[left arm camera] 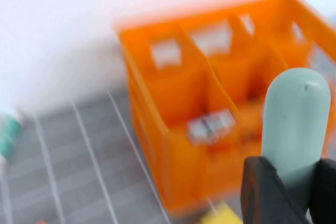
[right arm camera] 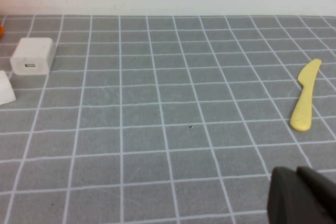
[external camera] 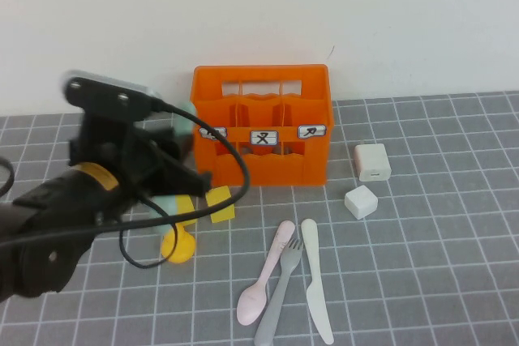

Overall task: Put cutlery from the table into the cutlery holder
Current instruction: Place the spoon on the box, then pick up the spoon

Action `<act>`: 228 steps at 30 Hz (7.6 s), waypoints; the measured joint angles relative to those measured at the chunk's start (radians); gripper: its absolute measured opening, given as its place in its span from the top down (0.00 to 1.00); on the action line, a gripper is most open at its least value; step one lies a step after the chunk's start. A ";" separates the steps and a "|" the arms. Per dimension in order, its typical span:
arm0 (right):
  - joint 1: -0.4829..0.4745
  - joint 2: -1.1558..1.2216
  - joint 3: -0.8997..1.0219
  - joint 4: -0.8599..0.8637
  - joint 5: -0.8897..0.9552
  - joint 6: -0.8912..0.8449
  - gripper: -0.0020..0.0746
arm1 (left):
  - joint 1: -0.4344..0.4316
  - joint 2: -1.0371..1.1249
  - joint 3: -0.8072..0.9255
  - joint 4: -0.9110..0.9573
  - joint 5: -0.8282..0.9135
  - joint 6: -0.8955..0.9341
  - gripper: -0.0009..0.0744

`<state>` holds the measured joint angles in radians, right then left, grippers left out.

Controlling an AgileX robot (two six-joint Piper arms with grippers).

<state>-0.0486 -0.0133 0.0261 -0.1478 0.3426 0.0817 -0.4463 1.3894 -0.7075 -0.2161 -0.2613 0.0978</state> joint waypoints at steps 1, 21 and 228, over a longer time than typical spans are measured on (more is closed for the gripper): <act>0.000 0.000 0.000 0.000 0.000 0.000 0.98 | 0.003 0.000 0.010 -0.004 -0.042 0.000 0.78; 0.000 0.000 0.000 0.000 0.000 0.000 0.98 | 0.007 0.190 0.002 -0.009 -0.837 -0.082 0.78; 0.000 0.000 0.000 0.000 0.002 0.000 0.98 | -0.230 0.715 -0.732 0.076 0.917 0.099 0.79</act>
<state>-0.0486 -0.0133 0.0261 -0.1478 0.3442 0.0817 -0.6764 2.1047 -1.4391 -0.1404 0.6554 0.1965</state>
